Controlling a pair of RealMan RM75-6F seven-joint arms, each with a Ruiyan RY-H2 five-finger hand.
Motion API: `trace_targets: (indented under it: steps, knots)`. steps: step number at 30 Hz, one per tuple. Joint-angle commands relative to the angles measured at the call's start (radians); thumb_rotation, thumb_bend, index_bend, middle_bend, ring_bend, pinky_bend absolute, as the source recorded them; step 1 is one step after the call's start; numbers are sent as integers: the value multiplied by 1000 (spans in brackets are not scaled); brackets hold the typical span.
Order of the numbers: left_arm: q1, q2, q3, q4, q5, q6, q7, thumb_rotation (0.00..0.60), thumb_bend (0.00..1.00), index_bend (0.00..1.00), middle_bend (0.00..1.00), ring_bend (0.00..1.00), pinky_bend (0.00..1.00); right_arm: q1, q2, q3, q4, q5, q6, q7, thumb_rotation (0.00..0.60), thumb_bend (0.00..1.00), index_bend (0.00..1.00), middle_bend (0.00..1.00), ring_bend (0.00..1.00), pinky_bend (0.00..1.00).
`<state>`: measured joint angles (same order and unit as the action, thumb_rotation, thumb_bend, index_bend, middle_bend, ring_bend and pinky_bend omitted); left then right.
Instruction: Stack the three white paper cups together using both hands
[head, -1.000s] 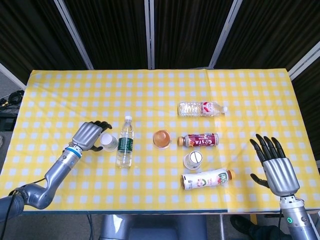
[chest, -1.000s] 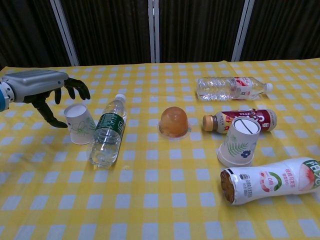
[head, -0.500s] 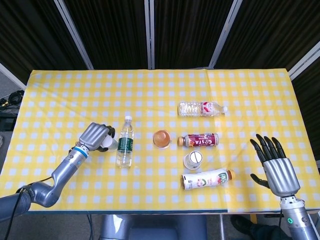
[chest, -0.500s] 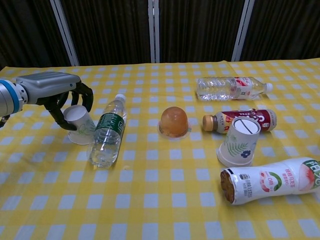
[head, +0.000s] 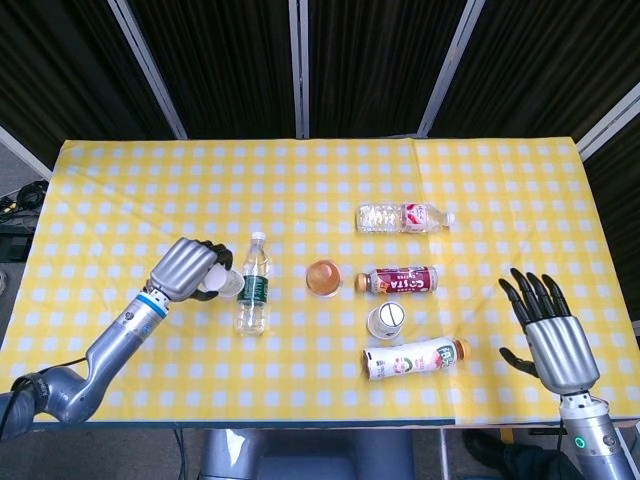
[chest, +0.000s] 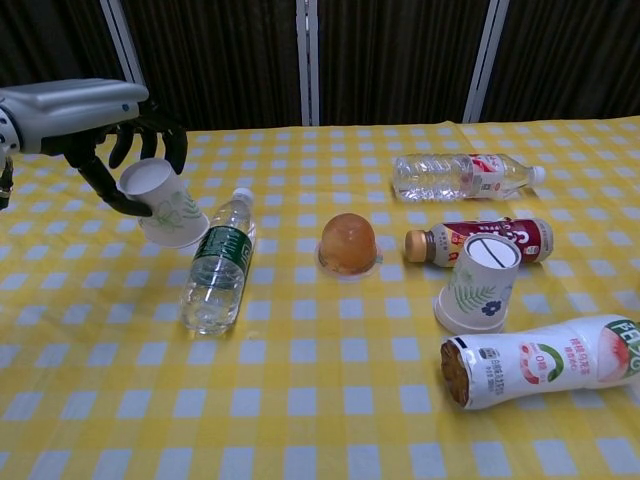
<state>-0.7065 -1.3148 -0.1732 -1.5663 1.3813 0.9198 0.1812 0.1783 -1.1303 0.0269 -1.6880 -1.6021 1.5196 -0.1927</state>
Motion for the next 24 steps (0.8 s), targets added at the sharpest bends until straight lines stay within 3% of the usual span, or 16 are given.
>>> trace_targets:
  steps: [1,7,16,24]
  knots:
    - [-28,47,-18,-76,78,24,-28,600,248,530,448,467,579,-1,0,6,0,6,1,-1,600,0,0,0,0,0]
    - [-140,17,-62,-117,116,-52,0,600,253,537,450,467,579,-1,-2,22,0,28,-5,-7,600,0,0,0,0,0]
    - [-358,-138,-140,-21,71,-217,76,600,320,563,469,476,586,1,-1,60,15,94,-21,-3,600,0,0,0,0,0]
    - [-500,-218,-166,51,51,-319,126,600,331,574,476,481,592,4,0,83,32,139,-38,10,600,0,0,0,0,0]
